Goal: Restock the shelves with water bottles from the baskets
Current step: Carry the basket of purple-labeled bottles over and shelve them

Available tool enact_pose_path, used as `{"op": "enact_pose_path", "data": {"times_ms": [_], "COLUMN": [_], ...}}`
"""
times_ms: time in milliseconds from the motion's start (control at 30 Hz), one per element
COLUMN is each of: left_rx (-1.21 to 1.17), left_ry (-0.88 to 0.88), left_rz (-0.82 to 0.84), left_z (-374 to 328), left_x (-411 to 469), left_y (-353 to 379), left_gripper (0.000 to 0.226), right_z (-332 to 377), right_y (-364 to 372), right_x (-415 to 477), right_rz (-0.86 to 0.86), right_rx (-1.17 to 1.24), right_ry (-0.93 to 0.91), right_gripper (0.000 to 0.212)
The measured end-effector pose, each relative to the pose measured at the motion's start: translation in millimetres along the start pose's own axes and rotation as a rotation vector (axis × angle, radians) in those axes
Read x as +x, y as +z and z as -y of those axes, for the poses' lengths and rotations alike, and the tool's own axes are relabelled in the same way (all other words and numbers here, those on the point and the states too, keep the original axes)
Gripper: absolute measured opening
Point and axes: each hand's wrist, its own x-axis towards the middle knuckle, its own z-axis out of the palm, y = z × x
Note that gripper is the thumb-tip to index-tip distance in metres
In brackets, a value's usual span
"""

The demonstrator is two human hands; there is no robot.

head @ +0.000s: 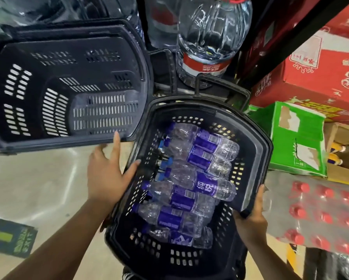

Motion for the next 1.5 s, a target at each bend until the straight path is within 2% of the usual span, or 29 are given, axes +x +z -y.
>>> {"op": "enact_pose_path", "data": {"times_ms": [67, 100, 167, 267, 333, 400, 600, 733, 933, 1067, 1167, 1300, 1433, 1500], "left_rx": [0.117, 0.168, 0.257, 0.370, 0.424, 0.449, 0.392, 0.393, 0.219, 0.180, 0.162, 0.187, 0.262, 0.202], "left_ry": [0.147, 0.203, 0.215, 0.047, -0.006, 0.029, -0.001, -0.049, -0.142, -0.106, -0.114, -0.129, -0.121, -0.064], "left_rz": [-0.139, -0.123, 0.006, 0.283, 0.346, 0.341, 0.333, 0.392, 0.485, 0.517, 0.504, 0.494, 0.281, 0.213], "left_z": [21.8, 33.9, 52.8, 80.5, 95.8, 103.1, 127.8, 178.8, 251.8, 272.6, 278.5, 289.0, 280.6, 259.8], "left_x": [11.8, 21.6, 42.4, 63.7, 69.1, 71.5, 69.5, 69.5, 63.6, 47.7, 46.5, 58.5, 37.3, 7.5], "left_y": [-7.1, -8.6, -12.5, -13.7, -13.4, -14.3, -18.0, -28.8, -47.0, -50.8, -49.1, -58.9, -61.9, -51.5], "left_gripper": [0.077, 0.075, 0.075, 0.077, 0.069, 0.060, 0.058, 0.056, 0.064, 0.070, 0.063, 0.064, 0.078, 0.082], "right_z": [4.6, 6.6, 11.0, 15.4, 16.7, 20.2, 33.2, 43.1, 61.9, 65.7, 38.3, 83.8, 85.6, 105.0], "right_y": [3.2, 4.9, 7.8, 12.5, 16.3, 21.0, 40.2, 59.6, 97.1, 128.2, 158.1, 169.3, 176.9, 171.3], "right_x": [-6.8, -10.0, -15.8, -23.8, -29.9, -36.7, -63.5, -86.7, -122.6, -143.6, -144.2, -165.5, -165.6, -172.9], "right_rz": [0.004, -0.004, -0.012, -0.013, -0.035, -0.041, -0.085, -0.111, -0.193, -0.213, -0.232, -0.245, -0.270, -0.243], "right_rx": [0.004, 0.007, 0.017, 0.001, -0.020, -0.045, -0.033, 0.011, 0.107, 0.154, 0.106, 0.105, 0.087, 0.076], "right_ry": [0.031, 0.045, 0.085, 0.154, 0.159, 0.157, 0.261, 0.366, 0.476, 0.524, 0.550, 0.617, 0.617, 0.579], "right_gripper": [0.109, 0.108, 0.107, 0.108, 0.110, 0.111, 0.111, 0.110, 0.106, 0.118, 0.129, 0.123, 0.111, 0.105]}}
